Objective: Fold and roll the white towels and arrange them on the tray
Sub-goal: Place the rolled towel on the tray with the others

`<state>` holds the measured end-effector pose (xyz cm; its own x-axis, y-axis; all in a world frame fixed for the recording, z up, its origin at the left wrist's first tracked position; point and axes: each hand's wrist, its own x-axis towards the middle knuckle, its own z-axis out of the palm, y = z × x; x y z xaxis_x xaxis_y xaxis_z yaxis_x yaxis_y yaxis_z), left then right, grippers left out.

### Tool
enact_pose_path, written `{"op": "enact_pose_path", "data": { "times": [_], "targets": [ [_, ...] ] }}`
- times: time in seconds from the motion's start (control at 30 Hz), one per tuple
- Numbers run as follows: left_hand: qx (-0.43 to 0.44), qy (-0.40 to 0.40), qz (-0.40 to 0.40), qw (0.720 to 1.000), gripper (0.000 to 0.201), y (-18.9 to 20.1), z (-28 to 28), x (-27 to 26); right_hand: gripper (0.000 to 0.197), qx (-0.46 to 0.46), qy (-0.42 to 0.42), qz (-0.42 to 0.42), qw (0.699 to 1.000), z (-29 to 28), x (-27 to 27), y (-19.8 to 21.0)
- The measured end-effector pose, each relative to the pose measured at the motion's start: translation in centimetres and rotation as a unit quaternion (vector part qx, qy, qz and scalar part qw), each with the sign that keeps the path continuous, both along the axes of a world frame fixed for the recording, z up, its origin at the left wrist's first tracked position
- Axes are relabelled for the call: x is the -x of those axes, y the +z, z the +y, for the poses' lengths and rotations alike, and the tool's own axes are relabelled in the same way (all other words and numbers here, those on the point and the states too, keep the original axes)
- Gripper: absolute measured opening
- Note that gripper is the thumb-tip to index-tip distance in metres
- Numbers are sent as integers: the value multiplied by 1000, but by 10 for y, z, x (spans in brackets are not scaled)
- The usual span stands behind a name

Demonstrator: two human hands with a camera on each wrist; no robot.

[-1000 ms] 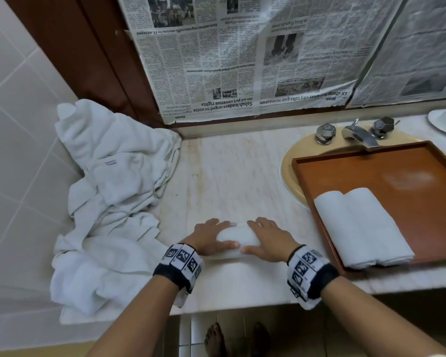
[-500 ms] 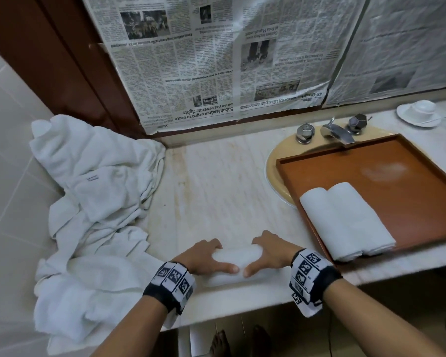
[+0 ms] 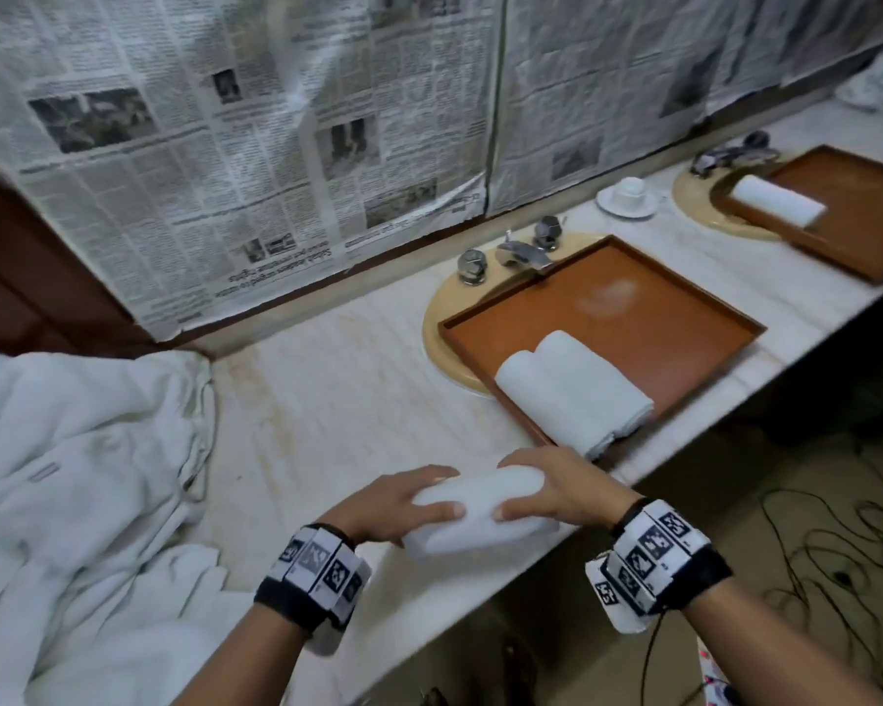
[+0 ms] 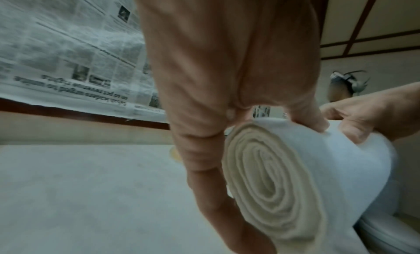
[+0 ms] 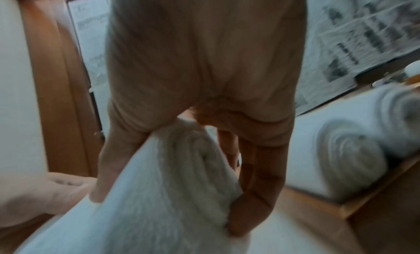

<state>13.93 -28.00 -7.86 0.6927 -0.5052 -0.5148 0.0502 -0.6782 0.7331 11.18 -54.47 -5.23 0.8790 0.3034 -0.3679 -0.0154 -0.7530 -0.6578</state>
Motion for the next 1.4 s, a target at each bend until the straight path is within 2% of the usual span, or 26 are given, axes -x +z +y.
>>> {"op": "enact_pose_path", "data": {
  "times": [0.1, 0.23, 0.33, 0.47, 0.6, 0.73, 0.8, 0.93, 1.0, 1.17, 1.4],
  "targets": [
    [17, -32, -43, 998, 60, 21, -21, -27, 60, -47, -73, -38, 996, -26, 4, 11],
    [26, -69, -93, 993, 37, 57, -59, -64, 63, -89, -141, -96, 981, -62, -3, 22],
    [49, -94, -120, 987, 38, 76, -95, -96, 60, -112, -185, -126, 968, -91, -14, 30],
    [57, -115, -159, 979, 45, 83, -149, -143, 51, -150, -226, -144, 952, -138, -38, 30],
    [80, -102, -156, 979, 51, 76, -203, -187, 51, -150, -254, -160, 942, -188, -69, 21],
    [94, -98, -152, 979, 44, 69, -252, -222, 66, -142, -280, -149, 938, -226, -99, 4],
    [85, -101, -141, 981, 43, 60, -270, -238, 64, -150, -290, -134, 936, -236, -110, -4],
    [13, -124, -115, 985, 61, 27, -289, -258, 35, -155, -299, -93, 937, -239, -116, -26],
    [-12, -130, -99, 986, 70, 16, -297, -261, 33, -146, -307, -79, 937, -238, -116, -38],
    [-63, -155, -65, 984, 56, 2, -311, -266, 34, -86, -288, -43, 953, -237, -120, -50],
    [-98, -160, -80, 979, 58, 0, -315, -260, 36, -43, -254, -25, 966, -238, -120, -47]
  ]
}}
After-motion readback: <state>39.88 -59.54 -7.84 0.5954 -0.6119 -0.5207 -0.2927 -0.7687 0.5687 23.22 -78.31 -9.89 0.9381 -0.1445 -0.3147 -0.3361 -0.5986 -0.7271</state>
